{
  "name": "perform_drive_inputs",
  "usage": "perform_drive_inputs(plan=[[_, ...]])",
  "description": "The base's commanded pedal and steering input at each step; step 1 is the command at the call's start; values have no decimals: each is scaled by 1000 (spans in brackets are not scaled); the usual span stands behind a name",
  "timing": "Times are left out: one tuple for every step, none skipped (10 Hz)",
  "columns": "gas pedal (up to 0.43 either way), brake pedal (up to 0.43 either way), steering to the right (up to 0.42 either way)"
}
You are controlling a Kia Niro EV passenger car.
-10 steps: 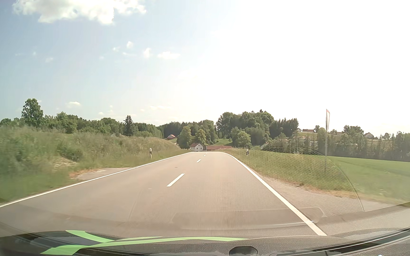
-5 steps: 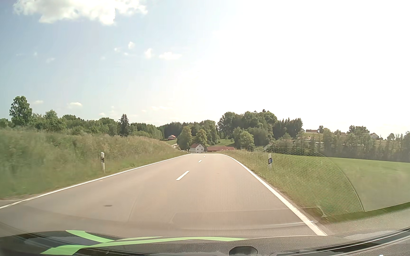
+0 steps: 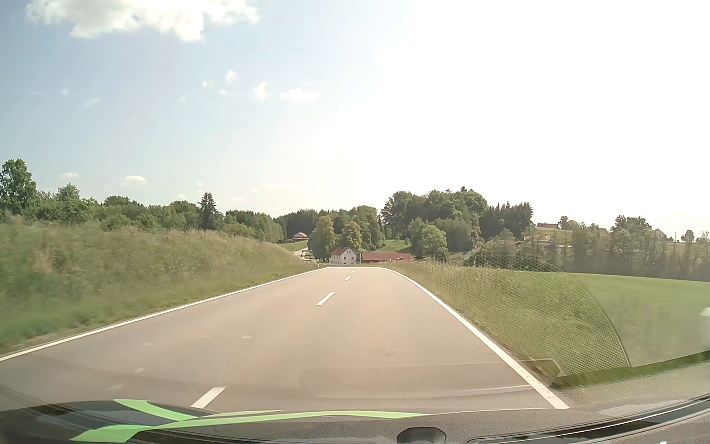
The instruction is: Follow the waypoints while adhering to traffic rules and regulations
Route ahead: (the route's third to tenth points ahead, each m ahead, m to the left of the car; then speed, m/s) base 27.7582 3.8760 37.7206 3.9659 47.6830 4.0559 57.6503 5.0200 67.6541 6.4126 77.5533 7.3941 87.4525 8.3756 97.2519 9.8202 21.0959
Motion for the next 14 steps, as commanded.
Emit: perform_drive_inputs(plan=[[79, 0, -6], [79, 0, -6], [79, 0, -6], [79, 0, -6], [79, 0, -6], [79, 0, -6], [79, 0, -7], [79, 0, -6], [79, 0, -7], [79, 0, -7], [79, 0, -7], [79, 0, -8], [79, 0, -8], [79, 0, -8]])
